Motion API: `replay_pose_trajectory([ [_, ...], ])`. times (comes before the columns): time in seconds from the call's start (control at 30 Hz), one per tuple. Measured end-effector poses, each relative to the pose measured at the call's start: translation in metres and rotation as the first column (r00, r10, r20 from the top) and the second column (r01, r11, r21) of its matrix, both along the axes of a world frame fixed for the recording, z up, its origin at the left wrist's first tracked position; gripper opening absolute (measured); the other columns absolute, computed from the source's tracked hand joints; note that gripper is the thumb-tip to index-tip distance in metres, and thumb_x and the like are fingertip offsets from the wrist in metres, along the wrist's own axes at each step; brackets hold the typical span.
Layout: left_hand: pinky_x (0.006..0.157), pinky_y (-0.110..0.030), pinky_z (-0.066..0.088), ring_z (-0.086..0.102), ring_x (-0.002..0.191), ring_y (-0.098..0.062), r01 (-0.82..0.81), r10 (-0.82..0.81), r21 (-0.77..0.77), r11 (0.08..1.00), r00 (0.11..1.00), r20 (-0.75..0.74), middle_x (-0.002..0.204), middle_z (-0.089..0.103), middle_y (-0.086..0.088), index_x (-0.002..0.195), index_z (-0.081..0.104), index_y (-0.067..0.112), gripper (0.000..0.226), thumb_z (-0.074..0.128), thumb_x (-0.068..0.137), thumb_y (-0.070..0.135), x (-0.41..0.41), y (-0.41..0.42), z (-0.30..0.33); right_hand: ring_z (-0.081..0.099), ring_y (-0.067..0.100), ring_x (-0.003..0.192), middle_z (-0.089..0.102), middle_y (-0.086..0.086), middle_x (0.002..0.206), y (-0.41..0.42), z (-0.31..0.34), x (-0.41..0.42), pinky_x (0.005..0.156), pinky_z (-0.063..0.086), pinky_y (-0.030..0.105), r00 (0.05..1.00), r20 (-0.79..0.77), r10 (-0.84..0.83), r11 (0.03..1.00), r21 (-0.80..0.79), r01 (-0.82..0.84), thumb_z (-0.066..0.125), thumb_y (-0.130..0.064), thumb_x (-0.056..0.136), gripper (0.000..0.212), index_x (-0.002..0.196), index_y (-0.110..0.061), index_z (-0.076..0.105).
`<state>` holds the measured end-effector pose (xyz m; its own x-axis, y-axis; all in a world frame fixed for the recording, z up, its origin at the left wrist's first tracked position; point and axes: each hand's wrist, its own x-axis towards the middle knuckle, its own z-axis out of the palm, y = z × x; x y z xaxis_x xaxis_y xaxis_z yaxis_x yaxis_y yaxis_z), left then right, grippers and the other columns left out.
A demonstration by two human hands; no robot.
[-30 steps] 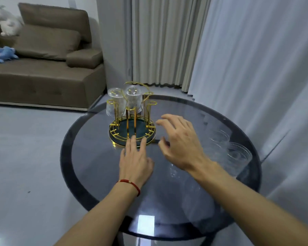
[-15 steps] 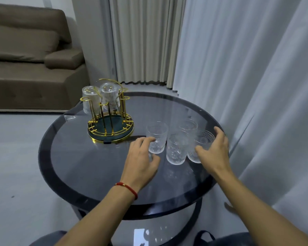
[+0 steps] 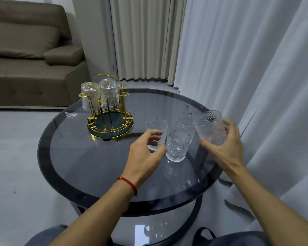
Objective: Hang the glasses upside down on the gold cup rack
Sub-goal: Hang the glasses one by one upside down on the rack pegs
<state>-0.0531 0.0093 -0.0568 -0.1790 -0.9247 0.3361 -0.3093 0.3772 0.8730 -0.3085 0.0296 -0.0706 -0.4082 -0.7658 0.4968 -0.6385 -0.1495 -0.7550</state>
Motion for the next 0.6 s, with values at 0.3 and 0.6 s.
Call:
replay_pose_trajectory([
  [0.3,0.080,-0.047,0.063,0.073,0.102,-0.025,0.291,-0.103,0.321,0.901,0.864,-0.492,0.121,0.068,-0.016,0.134,0.053,0.027,0.070,0.085,0.072,0.031,0.019,-0.003,0.029,0.050,0.003,0.119,0.044,-0.002,0.135,0.010,0.029,0.089,0.100,0.041,0.007,0.849,-0.320,0.421,0.904,0.072,-0.421,0.085,-0.053,0.074,0.099,0.156,-0.027,0.037],
  [0.6,0.095,-0.053,0.057,0.064,0.119,-0.037,0.401,-0.087,0.276,0.873,0.687,-0.722,0.129,0.066,-0.022,0.132,0.058,0.009,0.048,0.066,0.088,0.025,0.066,-0.044,0.020,0.072,0.012,0.097,0.070,-0.005,0.121,-0.023,0.050,0.151,0.090,0.058,0.045,0.875,0.286,0.391,0.864,0.214,-0.456,0.055,-0.068,0.090,0.056,0.135,-0.037,0.045],
])
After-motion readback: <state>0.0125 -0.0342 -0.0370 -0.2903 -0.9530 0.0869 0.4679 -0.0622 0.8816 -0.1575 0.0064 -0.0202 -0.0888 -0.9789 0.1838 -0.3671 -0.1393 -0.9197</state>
